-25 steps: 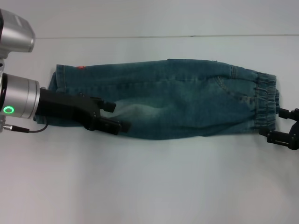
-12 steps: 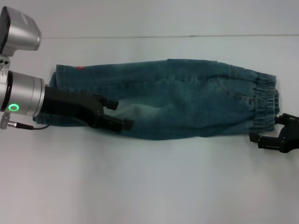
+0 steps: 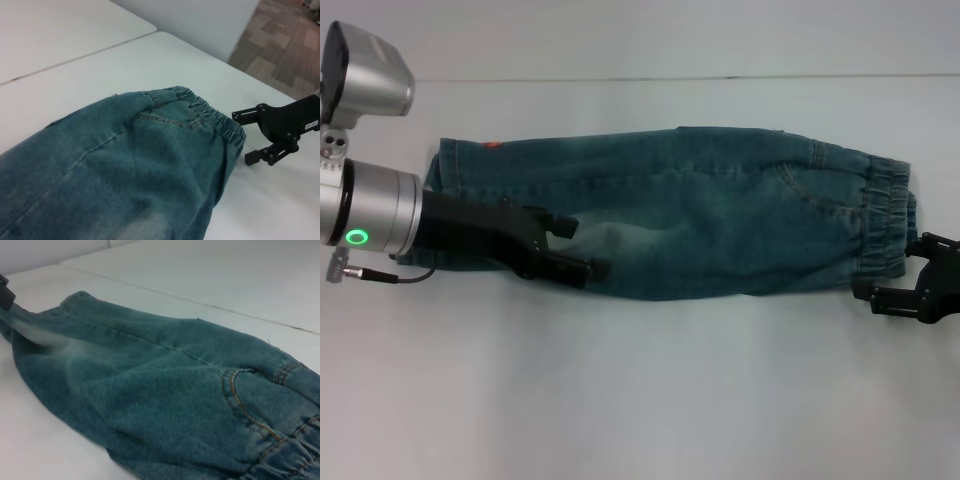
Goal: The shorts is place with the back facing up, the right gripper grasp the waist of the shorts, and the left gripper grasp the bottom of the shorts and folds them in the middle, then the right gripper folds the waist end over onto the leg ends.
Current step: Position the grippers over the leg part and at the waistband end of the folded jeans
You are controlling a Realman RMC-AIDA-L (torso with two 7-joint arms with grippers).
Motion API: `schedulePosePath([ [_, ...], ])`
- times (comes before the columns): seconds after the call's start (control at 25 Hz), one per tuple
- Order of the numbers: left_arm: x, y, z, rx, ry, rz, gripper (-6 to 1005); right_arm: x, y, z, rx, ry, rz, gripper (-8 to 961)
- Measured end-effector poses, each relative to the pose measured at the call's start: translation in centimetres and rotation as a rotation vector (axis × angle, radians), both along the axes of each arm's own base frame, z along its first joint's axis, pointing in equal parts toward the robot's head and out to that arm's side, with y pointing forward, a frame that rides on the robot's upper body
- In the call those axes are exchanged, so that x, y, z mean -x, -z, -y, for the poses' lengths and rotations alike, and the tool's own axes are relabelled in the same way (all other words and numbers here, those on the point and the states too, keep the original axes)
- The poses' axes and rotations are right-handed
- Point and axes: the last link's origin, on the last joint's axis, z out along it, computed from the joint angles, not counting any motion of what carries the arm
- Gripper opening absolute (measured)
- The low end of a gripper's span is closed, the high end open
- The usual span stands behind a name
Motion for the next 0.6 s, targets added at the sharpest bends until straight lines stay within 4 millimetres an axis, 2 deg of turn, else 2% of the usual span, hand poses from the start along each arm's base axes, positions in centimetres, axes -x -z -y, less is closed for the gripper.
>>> schedulePosePath([
  [0.52, -0.59, 0.82, 0.69, 0.026, 0.047, 0.025, 903, -0.20, 0.12, -0.57, -0.016, -0.014, 0.040, 882],
  [0.6, -0.67, 0.93, 0.77, 0.030, 0.051, 0.029, 903, -0.17, 0.42, -0.47, -0.004, -0.040, 0.047, 844],
])
